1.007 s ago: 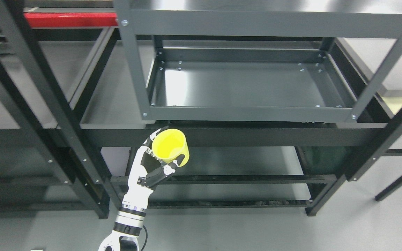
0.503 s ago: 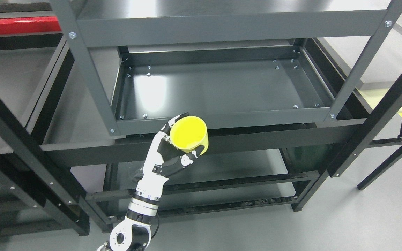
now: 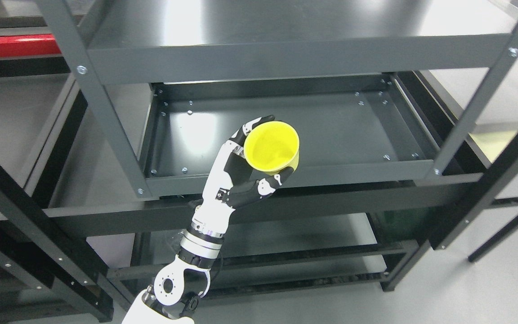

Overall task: Place yellow IKEA cup on middle right shelf
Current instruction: 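Raise the left hand with the cup up toward the upper shelf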

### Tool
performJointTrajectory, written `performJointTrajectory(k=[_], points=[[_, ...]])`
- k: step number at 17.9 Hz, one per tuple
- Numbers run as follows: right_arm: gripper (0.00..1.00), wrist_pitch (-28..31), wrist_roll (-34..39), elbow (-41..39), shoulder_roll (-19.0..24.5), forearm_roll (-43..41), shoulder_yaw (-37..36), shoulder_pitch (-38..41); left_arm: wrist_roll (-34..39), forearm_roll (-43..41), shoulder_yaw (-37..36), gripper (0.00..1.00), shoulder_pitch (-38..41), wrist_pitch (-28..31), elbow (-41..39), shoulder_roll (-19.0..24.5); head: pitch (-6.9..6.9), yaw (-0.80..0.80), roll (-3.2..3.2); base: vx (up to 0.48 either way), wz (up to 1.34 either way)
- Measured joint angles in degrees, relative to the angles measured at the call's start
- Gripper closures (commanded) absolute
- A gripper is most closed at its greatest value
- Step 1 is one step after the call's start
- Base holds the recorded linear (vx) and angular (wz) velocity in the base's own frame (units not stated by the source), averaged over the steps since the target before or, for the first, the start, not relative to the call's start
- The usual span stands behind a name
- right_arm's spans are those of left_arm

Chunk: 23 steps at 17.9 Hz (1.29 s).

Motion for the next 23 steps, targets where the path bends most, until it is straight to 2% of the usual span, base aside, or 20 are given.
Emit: performJointTrajectory(k=[14, 17, 23], points=[[0.01, -0.03, 0.0, 0.0, 0.0, 0.0, 0.0, 0.0, -1.11, -0.15, -12.3, 0.98, -3.63, -3.15, -4.88, 0.0, 0.0, 0.0, 0.0, 0.083, 0.13], [0.01, -0.03, -0.01, 0.0, 0.0, 0.0, 0.0, 0.0, -1.11, -0.16, -14.2, 0.98, -6.08, -4.78, -5.32, 0.0, 0.0, 0.0, 0.0, 0.023, 0.02], [0.01, -0.03, -0.01, 0.01, 0.0, 0.0, 0.0, 0.01, -0.6, 0.35, -16.25, 0.98, -14.2, -4.42, -5.79, 0.0, 0.0, 0.0, 0.0, 0.004, 0.0]])
